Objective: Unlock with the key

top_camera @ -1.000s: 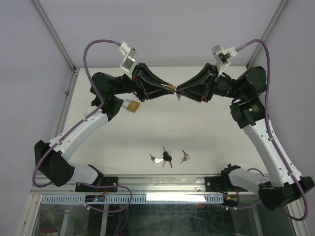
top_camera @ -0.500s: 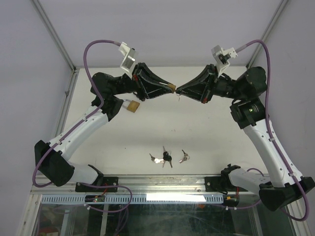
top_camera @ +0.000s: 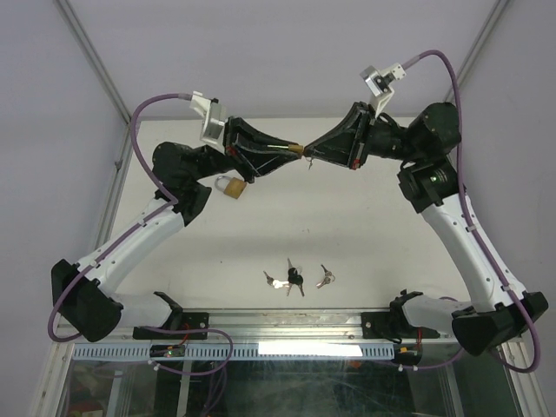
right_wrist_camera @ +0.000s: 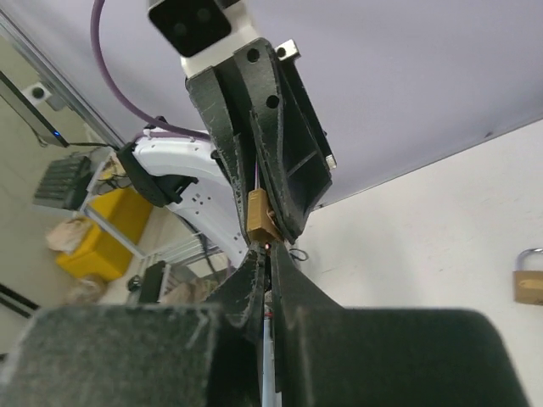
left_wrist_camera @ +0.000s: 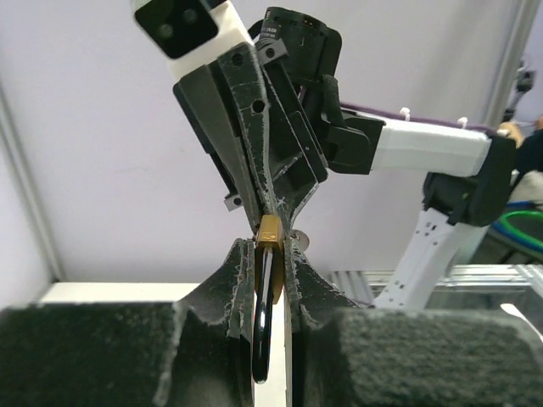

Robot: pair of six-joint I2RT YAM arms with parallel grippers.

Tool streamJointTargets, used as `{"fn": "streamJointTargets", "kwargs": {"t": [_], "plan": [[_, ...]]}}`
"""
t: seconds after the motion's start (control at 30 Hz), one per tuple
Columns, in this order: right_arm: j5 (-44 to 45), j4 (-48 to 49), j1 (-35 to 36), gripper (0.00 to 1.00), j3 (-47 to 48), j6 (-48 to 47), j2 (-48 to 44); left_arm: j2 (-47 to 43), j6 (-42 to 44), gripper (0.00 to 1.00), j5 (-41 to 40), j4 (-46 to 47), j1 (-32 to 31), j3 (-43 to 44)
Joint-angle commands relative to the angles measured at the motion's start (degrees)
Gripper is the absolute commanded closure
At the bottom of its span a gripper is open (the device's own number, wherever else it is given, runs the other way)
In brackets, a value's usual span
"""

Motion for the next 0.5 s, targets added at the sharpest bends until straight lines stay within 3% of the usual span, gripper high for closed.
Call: {"fn": "streamJointTargets", "kwargs": {"t": [0.0,0.13,0.3,0.37,0.47], "plan": [[-1.4,5.4,2.0,1.00,1.8,15.1,4.3,0.3,14.1,1.00,2.4,-4.7,-1.4,-1.7],[-4.8,13.2,2.0,1.00,-0.9,26.6,5.7,-0.1,20.7,1.00,5.8,-5.9,-1.2,-1.8],[-5.9,15.8,1.8,1.00,-1.9,31.9,6.1,-0.9,21.6,1.00,7.5,-5.4,-1.2,-3.3],[-6.4,12.9,1.9,1.00,-1.2,28.8,5.6,-1.3,19.8,1.00,6.2,-6.4,-1.1,-3.4],[-7.5,1.1,1.2,1.00,1.3,15.9,4.3,-1.7,12.7,1.00,4.1,-7.5,0.2,-4.3]]}}
